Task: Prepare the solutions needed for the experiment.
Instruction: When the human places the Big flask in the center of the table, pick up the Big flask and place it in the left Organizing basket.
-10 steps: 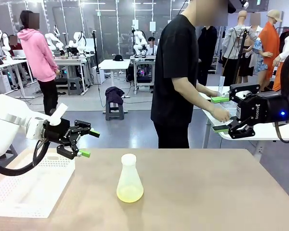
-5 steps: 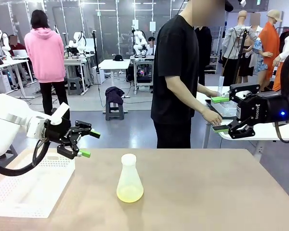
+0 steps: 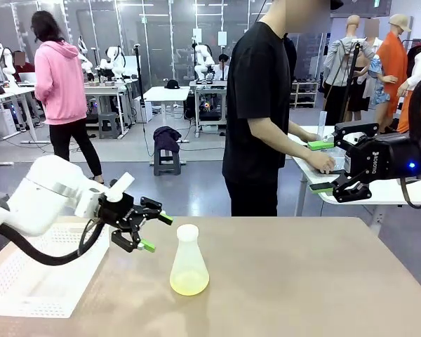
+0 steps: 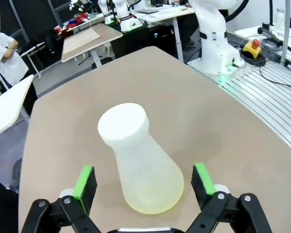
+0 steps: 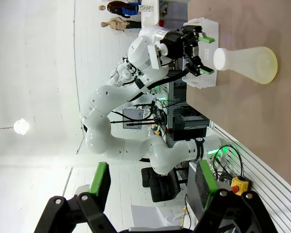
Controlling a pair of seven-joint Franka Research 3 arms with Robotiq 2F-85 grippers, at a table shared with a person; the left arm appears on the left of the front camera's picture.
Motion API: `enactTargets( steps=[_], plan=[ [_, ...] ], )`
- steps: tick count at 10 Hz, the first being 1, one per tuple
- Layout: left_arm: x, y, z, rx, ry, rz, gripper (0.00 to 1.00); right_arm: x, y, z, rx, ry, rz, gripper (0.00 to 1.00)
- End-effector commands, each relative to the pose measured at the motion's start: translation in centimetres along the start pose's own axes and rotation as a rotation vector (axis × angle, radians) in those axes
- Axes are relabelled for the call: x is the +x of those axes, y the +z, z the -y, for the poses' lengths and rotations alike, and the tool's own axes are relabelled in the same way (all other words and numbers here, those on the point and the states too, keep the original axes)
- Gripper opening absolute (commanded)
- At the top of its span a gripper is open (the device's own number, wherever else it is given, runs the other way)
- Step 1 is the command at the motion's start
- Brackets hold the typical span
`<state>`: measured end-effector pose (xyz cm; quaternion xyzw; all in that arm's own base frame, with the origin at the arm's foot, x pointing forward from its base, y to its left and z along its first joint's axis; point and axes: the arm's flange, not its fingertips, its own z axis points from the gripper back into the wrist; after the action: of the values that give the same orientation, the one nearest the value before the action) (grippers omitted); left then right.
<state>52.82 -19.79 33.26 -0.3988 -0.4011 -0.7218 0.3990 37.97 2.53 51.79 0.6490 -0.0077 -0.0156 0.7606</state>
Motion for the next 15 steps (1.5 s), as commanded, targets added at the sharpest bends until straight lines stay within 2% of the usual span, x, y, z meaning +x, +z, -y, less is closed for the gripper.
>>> enactTargets(
  steps=[1,3,6,11,15],
  plan=[
    [-0.8,-0.7,-1.7,-0.049,0.037,0.0,1.0,-0.1,0.1,-0.1,0.005,0.006,0.002,0.89],
    [-1.5,-2.2,-2.4,-0.078,0.074,0.009,1.0,-0.1,0.1,-0.1,0.005,0.006,0.002,0.89],
    [-2.2,-3.9,-3.2,-0.085,0.142,0.077,1.0,-0.1,0.1,-0.1,0.005,0.006,0.002,0.89],
    [-2.9,-5.4,-3.3,-0.094,0.242,0.295,1.0,-0.1,0.1,-0.1,0.005,0.006,0.002,0.89],
    [-3.4,-7.2,-3.1,-0.159,0.27,0.279,1.0,-0.1,0.1,-0.1,0.005,0.006,0.002,0.89]
  ],
)
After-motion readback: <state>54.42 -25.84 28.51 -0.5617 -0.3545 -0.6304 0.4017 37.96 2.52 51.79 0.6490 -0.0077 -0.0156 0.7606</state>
